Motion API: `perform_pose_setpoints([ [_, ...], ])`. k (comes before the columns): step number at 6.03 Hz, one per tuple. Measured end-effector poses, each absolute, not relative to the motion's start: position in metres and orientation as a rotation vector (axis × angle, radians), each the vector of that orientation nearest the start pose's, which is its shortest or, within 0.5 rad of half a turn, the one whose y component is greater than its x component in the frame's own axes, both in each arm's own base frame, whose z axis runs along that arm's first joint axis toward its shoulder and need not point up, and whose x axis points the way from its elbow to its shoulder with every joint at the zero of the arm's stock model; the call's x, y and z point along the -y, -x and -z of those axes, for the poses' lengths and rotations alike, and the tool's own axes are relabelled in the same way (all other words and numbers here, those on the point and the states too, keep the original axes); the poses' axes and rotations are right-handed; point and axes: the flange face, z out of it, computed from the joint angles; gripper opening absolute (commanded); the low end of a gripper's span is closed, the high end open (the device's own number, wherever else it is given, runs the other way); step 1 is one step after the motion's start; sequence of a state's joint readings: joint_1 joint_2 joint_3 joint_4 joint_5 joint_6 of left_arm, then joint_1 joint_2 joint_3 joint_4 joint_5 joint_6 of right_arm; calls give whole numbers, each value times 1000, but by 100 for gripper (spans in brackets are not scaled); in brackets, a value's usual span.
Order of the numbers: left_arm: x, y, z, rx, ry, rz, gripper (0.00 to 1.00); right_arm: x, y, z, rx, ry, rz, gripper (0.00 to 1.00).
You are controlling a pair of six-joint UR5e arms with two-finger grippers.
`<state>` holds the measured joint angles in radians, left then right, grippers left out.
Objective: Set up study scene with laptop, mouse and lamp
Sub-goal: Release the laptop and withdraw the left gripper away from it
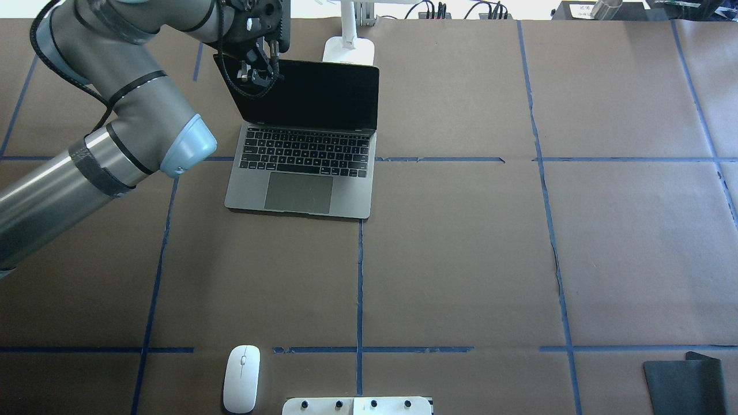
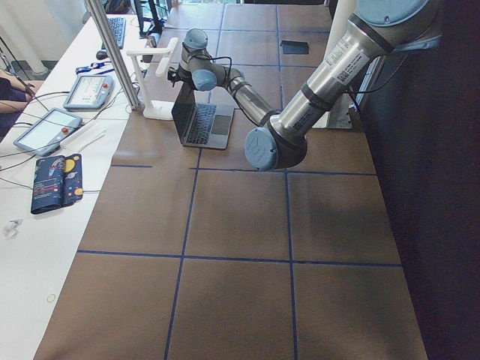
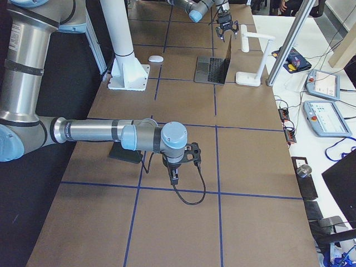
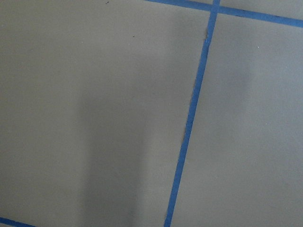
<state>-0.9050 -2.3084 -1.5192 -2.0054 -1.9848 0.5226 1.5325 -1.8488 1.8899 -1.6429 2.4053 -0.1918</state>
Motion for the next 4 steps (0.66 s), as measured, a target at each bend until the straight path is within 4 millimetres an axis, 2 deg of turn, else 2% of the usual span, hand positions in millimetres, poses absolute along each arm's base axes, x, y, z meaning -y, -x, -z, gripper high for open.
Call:
perform_pose_setpoints([
  [1,610,-349,-196,-483,-1131,-1263,99,375,-45,-625,836,-35,204,100],
  [4,534,-289,-243,-512,-816,-1258,99,380,-44,-620,830,-66,229,100],
])
